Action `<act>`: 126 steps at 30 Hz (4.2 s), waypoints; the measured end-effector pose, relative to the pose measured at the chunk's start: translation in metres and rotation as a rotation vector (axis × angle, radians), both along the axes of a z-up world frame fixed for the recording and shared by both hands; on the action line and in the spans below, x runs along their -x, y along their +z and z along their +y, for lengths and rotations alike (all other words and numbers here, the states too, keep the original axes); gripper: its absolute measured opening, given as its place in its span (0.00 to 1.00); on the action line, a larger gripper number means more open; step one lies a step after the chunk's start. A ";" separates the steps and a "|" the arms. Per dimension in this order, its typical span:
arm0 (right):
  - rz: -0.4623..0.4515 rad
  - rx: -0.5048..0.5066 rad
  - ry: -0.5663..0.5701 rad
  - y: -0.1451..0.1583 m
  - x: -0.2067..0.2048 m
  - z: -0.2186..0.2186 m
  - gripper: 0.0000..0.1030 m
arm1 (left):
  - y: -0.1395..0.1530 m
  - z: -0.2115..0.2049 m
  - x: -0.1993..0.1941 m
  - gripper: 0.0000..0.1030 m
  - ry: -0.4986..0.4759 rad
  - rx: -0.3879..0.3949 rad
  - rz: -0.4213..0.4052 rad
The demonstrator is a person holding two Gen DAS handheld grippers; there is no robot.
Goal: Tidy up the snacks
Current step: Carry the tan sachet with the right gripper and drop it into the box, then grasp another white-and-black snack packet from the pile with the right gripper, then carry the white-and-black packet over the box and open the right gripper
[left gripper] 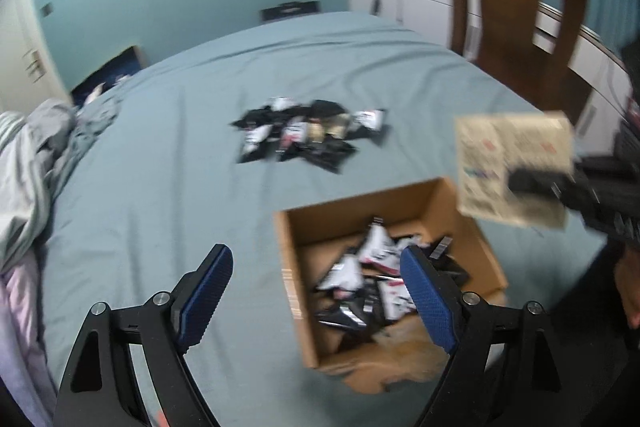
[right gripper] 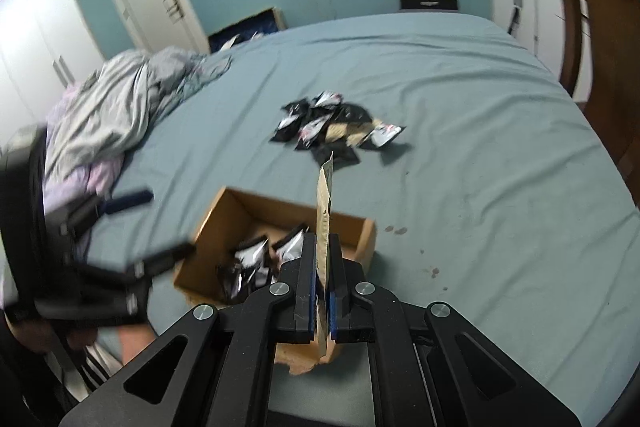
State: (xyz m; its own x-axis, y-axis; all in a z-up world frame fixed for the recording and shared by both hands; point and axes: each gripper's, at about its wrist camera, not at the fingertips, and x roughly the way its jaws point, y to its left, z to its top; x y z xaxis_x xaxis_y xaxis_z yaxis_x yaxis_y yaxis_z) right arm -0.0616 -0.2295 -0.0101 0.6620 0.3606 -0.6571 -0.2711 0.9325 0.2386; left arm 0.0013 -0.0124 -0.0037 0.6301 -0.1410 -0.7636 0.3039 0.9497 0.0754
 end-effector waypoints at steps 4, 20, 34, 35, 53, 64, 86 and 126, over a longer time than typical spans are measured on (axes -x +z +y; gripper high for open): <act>-0.027 0.088 0.090 0.003 0.005 0.025 0.02 | 0.003 0.012 -0.004 0.84 0.067 -0.013 -0.021; 0.020 -0.129 0.016 0.003 -0.007 -0.016 0.74 | 0.000 0.023 -0.009 0.84 0.098 0.010 0.012; -0.030 -0.024 -0.200 0.018 0.003 -0.031 0.75 | 0.005 0.026 -0.007 0.84 0.114 0.013 -0.004; -0.027 -0.028 -0.216 0.019 0.003 -0.034 0.75 | 0.006 0.026 -0.007 0.84 0.114 0.015 -0.006; 0.118 0.085 -0.316 -0.003 -0.097 -0.041 0.75 | -0.004 0.048 -0.033 0.85 0.185 0.137 0.094; 0.161 0.137 -0.221 -0.029 -0.186 -0.007 0.75 | -0.021 0.050 -0.050 0.85 0.187 0.115 0.144; 0.084 0.221 -0.046 -0.089 -0.294 0.045 0.39 | -0.035 0.036 -0.088 0.85 0.109 -0.070 0.048; 0.171 -0.218 -0.140 -0.027 -0.060 -0.022 0.39 | 0.002 0.006 -0.133 0.25 -0.035 -0.062 0.053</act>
